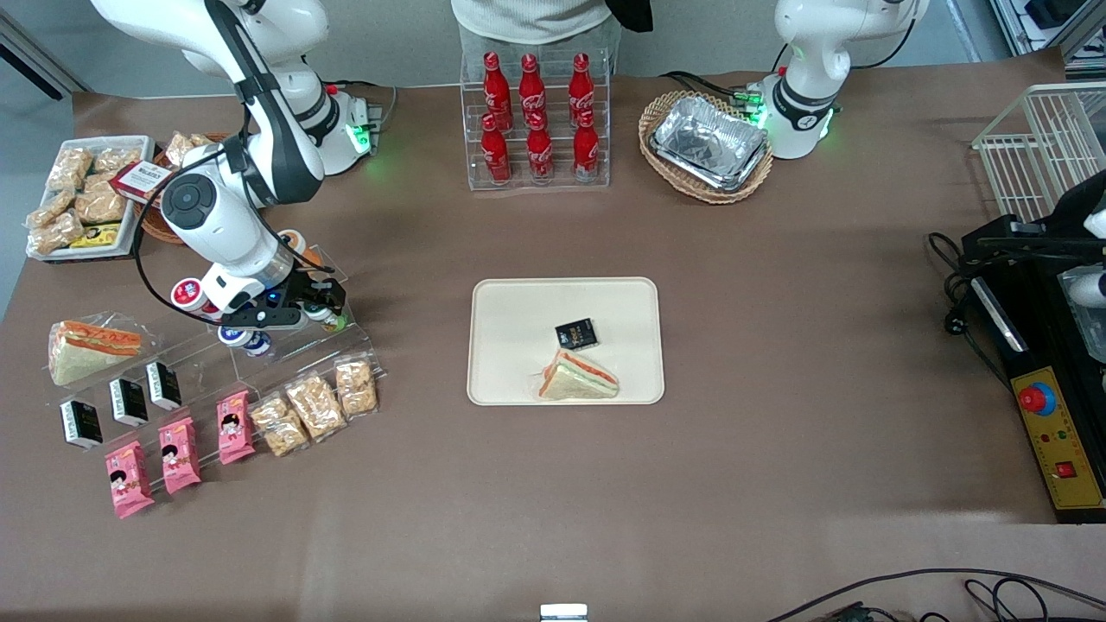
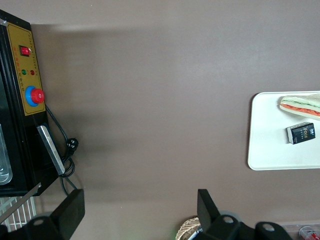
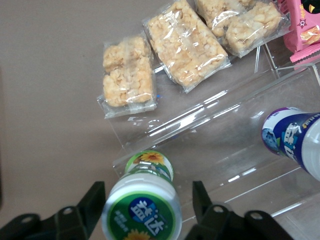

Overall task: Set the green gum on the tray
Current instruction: 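Close the right gripper around the green-labelled bottle's cap, then lift the green-labelled bottle up out of the rack, then carry the green-labelled bottle over the cream tray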

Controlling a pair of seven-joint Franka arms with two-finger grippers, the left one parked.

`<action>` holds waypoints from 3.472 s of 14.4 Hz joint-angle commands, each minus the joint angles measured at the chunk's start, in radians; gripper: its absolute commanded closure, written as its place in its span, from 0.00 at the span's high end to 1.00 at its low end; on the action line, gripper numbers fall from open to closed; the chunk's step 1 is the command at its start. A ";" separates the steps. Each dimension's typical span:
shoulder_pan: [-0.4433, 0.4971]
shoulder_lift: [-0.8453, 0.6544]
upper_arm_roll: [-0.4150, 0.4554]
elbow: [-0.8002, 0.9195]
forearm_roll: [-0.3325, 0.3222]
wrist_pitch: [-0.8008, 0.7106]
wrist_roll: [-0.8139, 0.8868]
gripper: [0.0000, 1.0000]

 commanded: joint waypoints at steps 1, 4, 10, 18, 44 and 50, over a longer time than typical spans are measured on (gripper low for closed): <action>0.004 0.008 -0.002 -0.006 -0.003 0.026 -0.004 0.60; 0.004 0.008 -0.002 -0.006 -0.003 0.026 -0.004 0.40; 0.001 -0.019 -0.002 0.002 -0.003 0.006 -0.009 0.37; -0.050 -0.136 -0.026 0.096 -0.003 -0.236 -0.153 0.37; 0.040 0.192 0.500 0.674 0.006 -0.521 0.779 0.36; 0.142 0.419 0.500 0.649 -0.199 -0.295 1.013 0.36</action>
